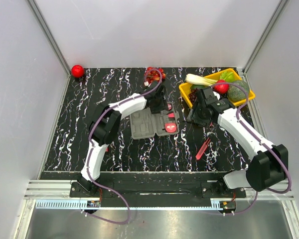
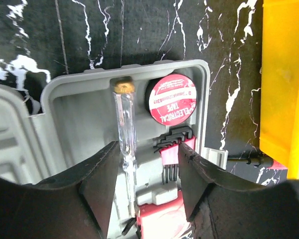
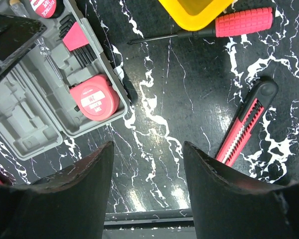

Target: Pack the tool kit

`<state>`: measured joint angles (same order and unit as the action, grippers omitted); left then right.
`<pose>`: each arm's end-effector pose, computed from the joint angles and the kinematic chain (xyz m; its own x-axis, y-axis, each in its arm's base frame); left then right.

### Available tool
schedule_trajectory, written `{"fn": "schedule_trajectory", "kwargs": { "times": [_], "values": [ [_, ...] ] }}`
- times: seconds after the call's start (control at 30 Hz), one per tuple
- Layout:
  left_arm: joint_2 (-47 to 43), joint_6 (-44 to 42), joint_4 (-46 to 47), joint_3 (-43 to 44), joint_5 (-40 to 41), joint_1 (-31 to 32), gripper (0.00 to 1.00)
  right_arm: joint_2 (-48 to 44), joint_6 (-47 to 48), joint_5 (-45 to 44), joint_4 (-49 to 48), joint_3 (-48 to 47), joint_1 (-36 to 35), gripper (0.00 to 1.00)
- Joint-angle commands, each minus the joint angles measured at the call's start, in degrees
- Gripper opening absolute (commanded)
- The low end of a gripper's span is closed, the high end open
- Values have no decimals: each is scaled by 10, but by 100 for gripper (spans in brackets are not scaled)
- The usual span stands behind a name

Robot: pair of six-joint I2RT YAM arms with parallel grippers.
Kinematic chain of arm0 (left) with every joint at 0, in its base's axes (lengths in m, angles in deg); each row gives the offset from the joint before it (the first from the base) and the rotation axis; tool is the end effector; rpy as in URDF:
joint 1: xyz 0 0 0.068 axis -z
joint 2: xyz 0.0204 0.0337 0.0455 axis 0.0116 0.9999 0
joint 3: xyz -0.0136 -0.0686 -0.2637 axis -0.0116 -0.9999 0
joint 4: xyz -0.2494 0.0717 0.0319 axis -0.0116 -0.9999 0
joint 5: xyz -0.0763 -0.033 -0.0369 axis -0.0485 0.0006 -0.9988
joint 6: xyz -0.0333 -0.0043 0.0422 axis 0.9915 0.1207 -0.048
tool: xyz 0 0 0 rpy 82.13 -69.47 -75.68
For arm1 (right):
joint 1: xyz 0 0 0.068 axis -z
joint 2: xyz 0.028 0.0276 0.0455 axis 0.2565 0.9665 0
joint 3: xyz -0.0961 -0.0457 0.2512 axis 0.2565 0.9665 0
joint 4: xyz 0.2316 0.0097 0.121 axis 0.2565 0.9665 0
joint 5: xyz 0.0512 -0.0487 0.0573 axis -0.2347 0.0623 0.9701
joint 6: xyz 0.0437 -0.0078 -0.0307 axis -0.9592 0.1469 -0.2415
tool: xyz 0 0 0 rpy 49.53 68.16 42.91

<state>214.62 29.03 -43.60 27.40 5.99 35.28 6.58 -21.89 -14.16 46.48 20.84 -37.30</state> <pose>0.3959 -0.2881 0.1719 -0.8805 -0.2936 -0.3722 -0.0982 0.8810 -0.4628 0.2564 0.1002 0.2833 -0.8110 0.3583 -0.4626 0.2798 0.9318 0.2312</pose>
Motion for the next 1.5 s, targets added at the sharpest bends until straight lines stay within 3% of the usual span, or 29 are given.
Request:
{"fn": "schedule_trajectory", "kwargs": {
  "times": [0.0,0.2,0.3,0.37,0.43,0.47,0.57,1.07,1.47],
  "values": [
    [-72,-24,4,-1,50,-3,53,10,12,19,-24,-31,4,63],
    [-79,-30,-17,4,66,-3,50,23,13,34,-31,-39,4,63],
    [-69,-34,-18,13,57,-5,44,32,39,80,-56,-39,5,59],
    [-55,-38,-19,21,45,-9,37,42,63,144,-86,-35,3,52],
    [-42,-48,-19,31,32,-11,34,60,82,178,-120,-34,-1,40],
    [-34,-55,-22,35,29,-12,34,70,88,185,-128,-35,-6,33],
    [-13,-79,-33,51,31,-13,34,105,112,169,-140,-60,-30,26],
    [8,-99,-18,26,22,-19,37,279,95,150,-228,-138,-63,24],
    [17,-94,-14,10,5,-32,20,353,102,171,-243,-170,-67,20]
  ]
}}
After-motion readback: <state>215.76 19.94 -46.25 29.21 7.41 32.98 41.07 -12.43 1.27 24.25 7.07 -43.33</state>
